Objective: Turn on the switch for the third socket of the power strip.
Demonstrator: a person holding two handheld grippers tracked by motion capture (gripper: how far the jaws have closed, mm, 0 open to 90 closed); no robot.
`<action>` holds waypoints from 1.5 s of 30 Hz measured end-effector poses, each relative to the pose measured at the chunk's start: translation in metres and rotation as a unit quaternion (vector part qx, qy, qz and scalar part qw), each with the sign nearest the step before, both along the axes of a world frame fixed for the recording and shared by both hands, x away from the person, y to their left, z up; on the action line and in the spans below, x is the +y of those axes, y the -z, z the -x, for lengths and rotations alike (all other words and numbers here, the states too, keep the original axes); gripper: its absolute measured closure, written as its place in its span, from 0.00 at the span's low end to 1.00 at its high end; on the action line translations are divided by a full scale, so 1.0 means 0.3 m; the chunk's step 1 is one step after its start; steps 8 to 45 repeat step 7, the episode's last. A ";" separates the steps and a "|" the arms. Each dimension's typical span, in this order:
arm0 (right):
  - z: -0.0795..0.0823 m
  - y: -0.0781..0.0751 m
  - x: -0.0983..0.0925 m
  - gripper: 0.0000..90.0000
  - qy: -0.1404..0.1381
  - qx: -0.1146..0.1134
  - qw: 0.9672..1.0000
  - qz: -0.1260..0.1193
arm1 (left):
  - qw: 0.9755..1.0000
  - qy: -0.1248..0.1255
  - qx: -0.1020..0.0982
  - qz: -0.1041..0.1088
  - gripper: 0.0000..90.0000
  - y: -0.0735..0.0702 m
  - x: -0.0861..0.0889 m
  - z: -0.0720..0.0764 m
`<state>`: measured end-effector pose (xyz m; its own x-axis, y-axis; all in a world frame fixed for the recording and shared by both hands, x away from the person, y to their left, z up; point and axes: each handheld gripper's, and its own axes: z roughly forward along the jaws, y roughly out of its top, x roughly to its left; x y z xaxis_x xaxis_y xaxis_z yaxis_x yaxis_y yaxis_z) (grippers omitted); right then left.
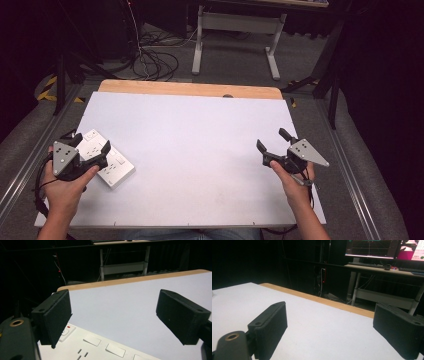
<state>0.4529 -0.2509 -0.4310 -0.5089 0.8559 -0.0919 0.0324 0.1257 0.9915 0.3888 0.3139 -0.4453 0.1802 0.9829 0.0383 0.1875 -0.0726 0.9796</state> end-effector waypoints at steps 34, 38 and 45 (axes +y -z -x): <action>-0.002 0.001 -0.001 0.14 0.000 0.001 1.000 0.000 | 1.000 0.003 -0.001 -0.001 0.13 0.002 0.001 0.000; -0.002 0.001 -0.001 0.14 0.000 0.001 1.000 0.000 | 1.000 0.003 -0.001 -0.001 0.13 0.002 0.001 0.000; -0.002 0.001 -0.001 0.14 0.000 0.001 1.000 0.000 | 1.000 0.003 -0.001 -0.001 0.13 0.002 0.001 0.000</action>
